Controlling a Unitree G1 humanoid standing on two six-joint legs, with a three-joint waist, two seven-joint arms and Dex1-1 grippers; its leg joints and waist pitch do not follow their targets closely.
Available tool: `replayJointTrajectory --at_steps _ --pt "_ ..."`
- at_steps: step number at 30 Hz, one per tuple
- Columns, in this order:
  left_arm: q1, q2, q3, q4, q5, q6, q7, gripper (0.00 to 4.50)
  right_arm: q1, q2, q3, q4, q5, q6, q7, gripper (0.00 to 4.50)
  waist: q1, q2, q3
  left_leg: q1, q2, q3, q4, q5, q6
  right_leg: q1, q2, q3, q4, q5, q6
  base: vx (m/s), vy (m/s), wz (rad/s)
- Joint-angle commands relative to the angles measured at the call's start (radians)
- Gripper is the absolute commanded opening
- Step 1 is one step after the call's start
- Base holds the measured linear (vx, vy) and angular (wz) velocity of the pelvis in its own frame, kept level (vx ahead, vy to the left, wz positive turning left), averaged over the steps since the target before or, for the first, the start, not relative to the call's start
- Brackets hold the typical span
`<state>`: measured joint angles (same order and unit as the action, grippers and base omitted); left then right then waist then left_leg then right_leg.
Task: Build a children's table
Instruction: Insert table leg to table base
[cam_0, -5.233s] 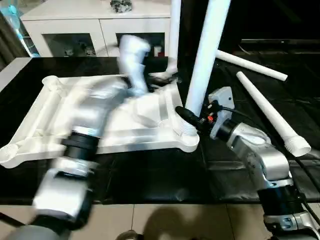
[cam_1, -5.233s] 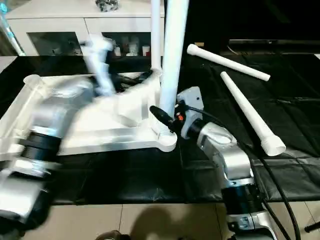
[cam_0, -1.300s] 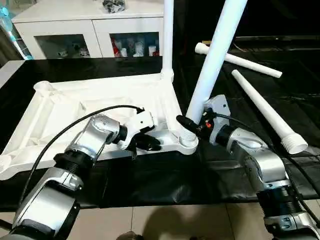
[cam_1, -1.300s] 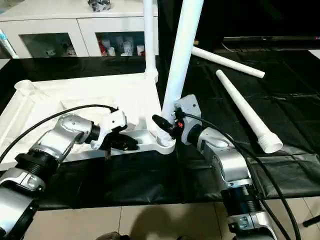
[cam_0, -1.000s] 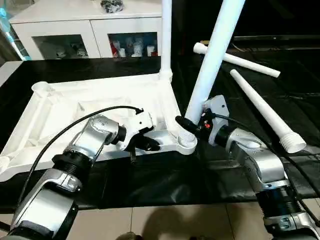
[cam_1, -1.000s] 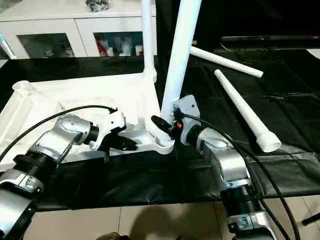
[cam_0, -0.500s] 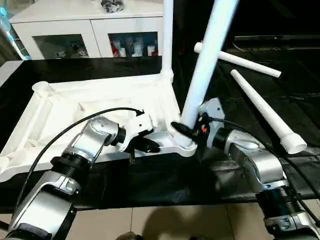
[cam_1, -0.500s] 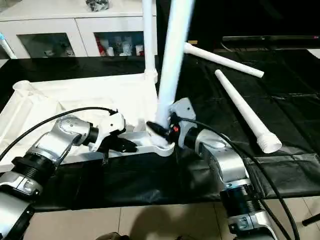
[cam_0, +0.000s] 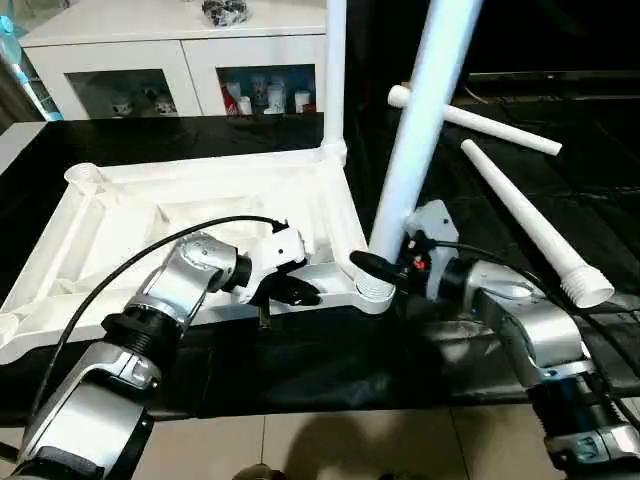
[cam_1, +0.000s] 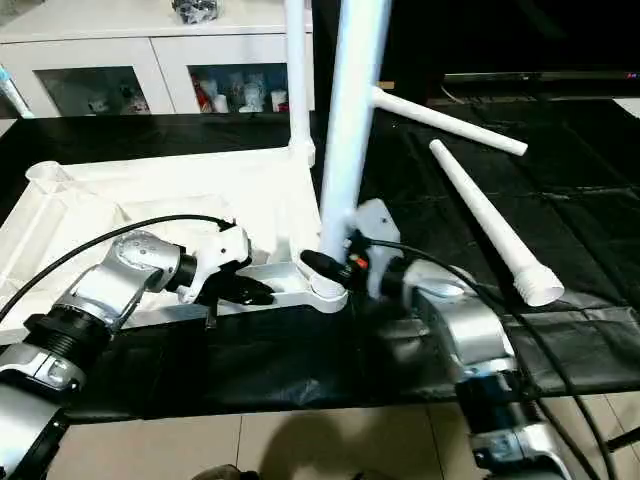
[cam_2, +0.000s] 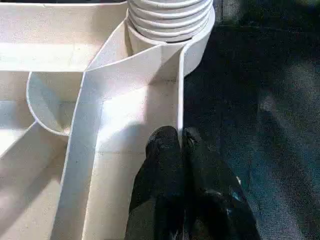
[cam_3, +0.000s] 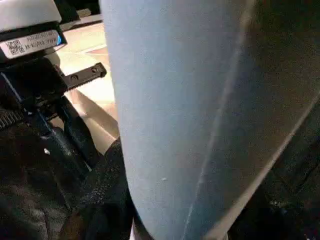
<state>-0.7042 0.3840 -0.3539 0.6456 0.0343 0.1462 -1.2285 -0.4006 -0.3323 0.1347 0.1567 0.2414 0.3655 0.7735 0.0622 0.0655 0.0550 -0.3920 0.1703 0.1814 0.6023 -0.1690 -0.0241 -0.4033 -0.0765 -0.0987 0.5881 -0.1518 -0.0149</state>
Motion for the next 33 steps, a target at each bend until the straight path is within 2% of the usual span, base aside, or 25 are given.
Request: replayJointTrajectory --at_steps 1,7,11,13,15,16,18,19,20,21,23,24,25,28,29,31,33 --pt "-0.008 0.012 0.016 0.001 -0.001 -0.004 0.002 0.00 0.019 -0.017 0.000 0.000 -0.008 0.029 0.011 1.92 0.005 -0.003 -0.075 0.024 0.062 -0.030 -0.074 -0.273 0.022 0.051 -0.086 0.058 -0.073 -0.300 -0.195 0.000 0.000 0.00" --pt "-0.013 0.002 0.026 0.000 -0.014 0.000 0.006 0.00 0.012 -0.005 0.003 0.034 -0.010 0.011 0.004 1.92 0.006 -0.002 -0.074 0.023 0.061 -0.030 -0.073 -0.274 0.024 0.052 -0.087 0.057 -0.073 -0.305 -0.199 0.000 0.000 0.00" --pt "-0.021 -0.004 0.034 0.008 -0.019 -0.004 0.012 0.00 -0.010 0.035 -0.027 0.090 0.003 -0.013 -0.036 1.92 0.003 -0.002 -0.071 0.026 0.062 -0.031 -0.076 -0.307 0.014 0.049 -0.086 0.056 -0.078 -0.344 -0.193 0.000 0.000 0.00" --pt "-0.025 -0.005 0.036 0.011 -0.019 -0.006 0.014 0.00 -0.016 0.058 -0.060 0.119 0.031 -0.015 -0.050 1.92 0.000 -0.001 -0.068 0.029 0.062 -0.033 -0.078 -0.336 0.005 0.048 -0.087 0.055 -0.082 -0.378 -0.187 0.000 0.000 0.00" --pt "-0.028 -0.006 0.039 0.013 -0.020 -0.005 0.018 0.00 -0.015 0.067 -0.080 0.135 0.050 -0.015 -0.053 1.92 -0.001 -0.004 -0.068 0.033 0.061 -0.034 -0.077 -0.354 0.002 0.048 -0.092 0.056 -0.087 -0.415 -0.178 0.000 0.000 0.00" --pt "-0.032 -0.008 0.044 0.017 -0.023 -0.004 0.020 0.00 -0.002 0.079 -0.129 0.163 0.095 -0.006 -0.055 1.92 -0.001 -0.003 -0.069 0.031 0.061 -0.033 -0.077 -0.342 0.003 0.049 -0.090 0.056 -0.087 -0.406 -0.176 0.000 0.000 0.00" --pt "-0.035 -0.009 0.048 0.021 -0.024 -0.006 0.026 0.00 0.023 0.083 -0.155 0.169 0.119 -0.004 -0.055 1.91 0.002 0.001 -0.072 0.029 0.062 -0.033 -0.077 -0.324 0.006 0.051 -0.090 0.057 -0.084 -0.375 -0.182 0.000 0.000 0.00" --pt "-0.035 -0.009 0.048 0.022 -0.024 -0.006 0.026 0.00 0.025 0.083 -0.155 0.169 0.119 -0.004 -0.055 1.91 0.002 0.000 -0.072 0.028 0.063 -0.033 -0.077 -0.316 0.009 0.051 -0.089 0.057 -0.083 -0.358 -0.183 0.000 0.000 0.00" --pt "-0.040 -0.011 0.051 0.030 -0.023 -0.012 0.034 0.00 0.056 0.084 -0.163 0.168 0.122 -0.016 -0.053 1.91 0.004 0.005 -0.076 0.027 0.063 -0.034 -0.077 -0.300 0.011 0.053 -0.088 0.056 -0.077 -0.317 -0.193 0.000 0.000 0.00" --pt "-0.042 -0.012 0.053 0.034 -0.021 -0.014 0.038 0.00 0.067 0.084 -0.164 0.169 0.119 -0.023 -0.052 1.91 0.004 0.002 -0.076 0.026 0.064 -0.031 -0.077 -0.290 0.017 0.051 -0.087 0.057 -0.075 -0.285 -0.201 0.000 0.000 0.00" --pt "-0.048 -0.014 0.054 0.043 -0.021 -0.017 0.043 0.00 0.091 0.085 -0.162 0.167 0.111 -0.034 -0.051 1.91 0.006 0.006 -0.075 0.027 0.062 -0.030 -0.077 -0.297 0.019 0.052 -0.087 0.055 -0.076 -0.288 -0.207 0.000 0.000 0.00" --pt "-0.050 -0.014 0.055 0.046 -0.021 -0.018 0.044 0.00 0.099 0.084 -0.159 0.165 0.107 -0.038 -0.052 1.91 0.008 0.003 -0.073 0.028 0.061 -0.030 -0.077 -0.310 0.017 0.052 -0.088 0.054 -0.080 -0.316 -0.201 0.000 0.000 0.00" --pt "-0.051 -0.015 0.055 0.048 -0.021 -0.018 0.044 0.00 0.105 0.084 -0.157 0.163 0.103 -0.040 -0.052 1.91 0.009 0.007 -0.073 0.028 0.061 -0.031 -0.077 -0.316 0.015 0.052 -0.089 0.054 -0.081 -0.332 -0.196 0.000 0.000 0.00" --pt "-0.068 -0.021 0.061 0.075 -0.014 -0.029 0.059 0.00 0.172 0.064 -0.094 0.138 0.022 -0.132 -0.074 1.91 0.012 0.006 -0.071 0.031 0.062 -0.032 -0.081 -0.343 0.001 0.047 -0.088 0.054 -0.088 -0.376 -0.175 0.000 0.000 0.00" --pt "-0.070 -0.021 0.062 0.080 -0.013 -0.031 0.060 0.00 0.185 0.053 -0.068 0.128 -0.013 -0.161 -0.081 1.91 0.013 0.010 -0.071 0.032 0.061 -0.033 -0.081 -0.348 0.000 0.048 -0.088 0.054 -0.087 -0.378 -0.174 0.000 0.000 0.00" --pt "-0.072 -0.021 0.062 0.082 -0.012 -0.033 0.061 0.00 0.194 0.044 -0.050 0.121 -0.037 -0.181 -0.086 1.91 0.014 0.006 -0.069 0.031 0.061 -0.034 -0.083 -0.351 -0.002 0.048 -0.088 0.054 -0.088 -0.390 -0.166 0.000 0.000 0.00" --pt "-0.075 -0.020 0.063 0.089 -0.010 -0.037 0.061 0.00 0.200 0.029 -0.017 0.112 -0.078 -0.206 -0.092 1.91 0.013 0.008 -0.067 0.034 0.059 -0.033 -0.081 -0.370 0.003 0.046 -0.089 0.053 -0.094 -0.436 -0.159 0.000 0.000 0.00"
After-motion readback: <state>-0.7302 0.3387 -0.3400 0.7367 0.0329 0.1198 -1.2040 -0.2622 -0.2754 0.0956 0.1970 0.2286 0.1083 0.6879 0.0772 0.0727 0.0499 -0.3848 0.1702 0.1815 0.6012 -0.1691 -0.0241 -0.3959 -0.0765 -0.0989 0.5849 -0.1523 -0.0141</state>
